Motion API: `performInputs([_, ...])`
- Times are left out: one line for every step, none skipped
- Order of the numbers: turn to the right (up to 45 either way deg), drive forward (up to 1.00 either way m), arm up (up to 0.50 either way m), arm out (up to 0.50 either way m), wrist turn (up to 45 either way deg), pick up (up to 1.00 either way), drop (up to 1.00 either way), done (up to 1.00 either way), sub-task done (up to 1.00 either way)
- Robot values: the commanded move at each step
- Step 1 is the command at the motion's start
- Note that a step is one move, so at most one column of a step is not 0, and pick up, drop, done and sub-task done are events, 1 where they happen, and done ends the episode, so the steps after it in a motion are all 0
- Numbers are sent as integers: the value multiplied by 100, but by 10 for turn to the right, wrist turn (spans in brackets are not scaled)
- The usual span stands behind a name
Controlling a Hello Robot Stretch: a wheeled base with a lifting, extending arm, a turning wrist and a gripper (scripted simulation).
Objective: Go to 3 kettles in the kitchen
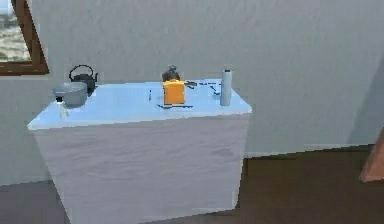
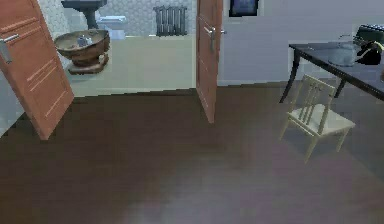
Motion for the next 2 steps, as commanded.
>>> performInputs([0, 55, 0, 0, 0, 0, 0, 0, 0])
performInputs([-390, 0, 0, 0, 0, 0, 0, 0, 0])
